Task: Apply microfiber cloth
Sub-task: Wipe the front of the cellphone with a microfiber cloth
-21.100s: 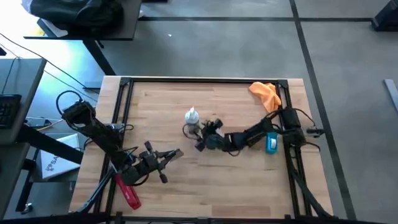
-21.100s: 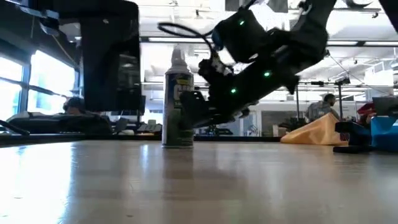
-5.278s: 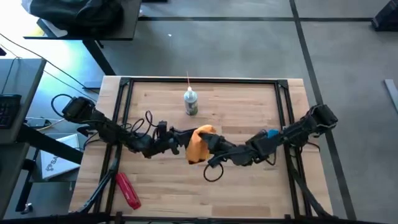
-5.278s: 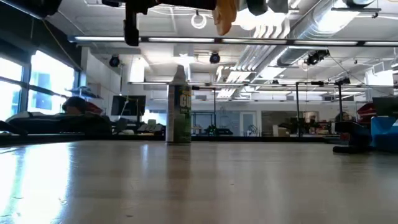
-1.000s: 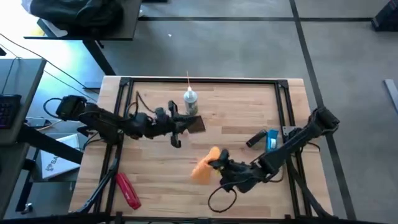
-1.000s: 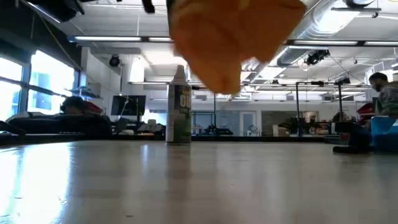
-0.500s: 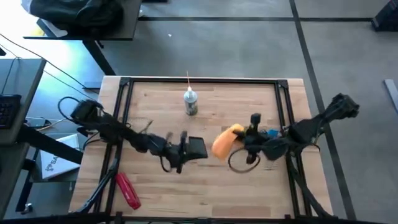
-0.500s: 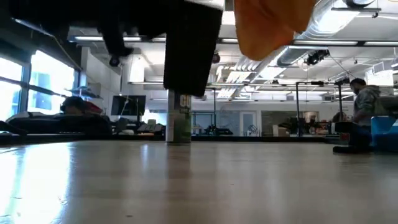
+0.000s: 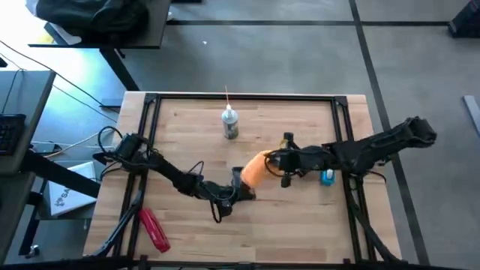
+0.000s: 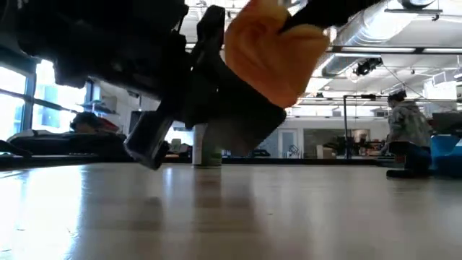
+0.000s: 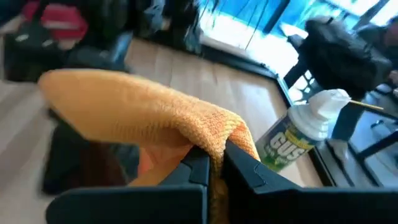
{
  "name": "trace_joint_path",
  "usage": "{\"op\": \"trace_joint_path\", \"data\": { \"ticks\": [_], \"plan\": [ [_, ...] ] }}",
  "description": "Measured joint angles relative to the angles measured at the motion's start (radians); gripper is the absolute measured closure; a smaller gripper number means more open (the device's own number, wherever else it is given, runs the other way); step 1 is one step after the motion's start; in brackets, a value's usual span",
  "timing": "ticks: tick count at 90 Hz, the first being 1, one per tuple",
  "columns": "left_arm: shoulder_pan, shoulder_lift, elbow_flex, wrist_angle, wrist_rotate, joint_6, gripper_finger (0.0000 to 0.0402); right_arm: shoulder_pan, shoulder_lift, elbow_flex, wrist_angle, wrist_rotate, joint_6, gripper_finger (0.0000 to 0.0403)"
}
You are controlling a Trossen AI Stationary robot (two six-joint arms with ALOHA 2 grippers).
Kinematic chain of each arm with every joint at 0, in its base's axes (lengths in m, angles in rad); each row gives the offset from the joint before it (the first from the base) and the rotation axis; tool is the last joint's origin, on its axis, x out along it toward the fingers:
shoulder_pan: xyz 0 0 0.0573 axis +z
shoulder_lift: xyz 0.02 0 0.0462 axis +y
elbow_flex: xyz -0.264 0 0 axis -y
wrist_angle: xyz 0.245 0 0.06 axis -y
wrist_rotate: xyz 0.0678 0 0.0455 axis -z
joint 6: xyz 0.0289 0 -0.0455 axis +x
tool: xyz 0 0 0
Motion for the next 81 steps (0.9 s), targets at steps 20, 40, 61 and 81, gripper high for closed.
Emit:
{"op": "trace_joint_path", "data": {
  "ticks": [20,40,61,81],
  "plan": [
    [0.014,0.000,0.000,0.004,0.068,-0.180,0.0360,-0.057,0.068,-0.176,0.317,-0.177,0.156,0.0403],
    [0.040,-0.001,0.001,-0.004,0.153,-0.327,0.0345,-0.047,0.234,-0.171,0.497,-0.239,0.204,0.0403],
    [0.036,-0.001,0.001,-0.011,0.161,-0.469,0.0309,-0.050,0.377,-0.103,0.506,-0.272,0.204,0.0403],
    [0.025,-0.001,0.000,-0.039,0.156,-0.565,0.0278,-0.050,0.451,-0.068,0.508,-0.306,0.204,0.0403]
  ]
}}
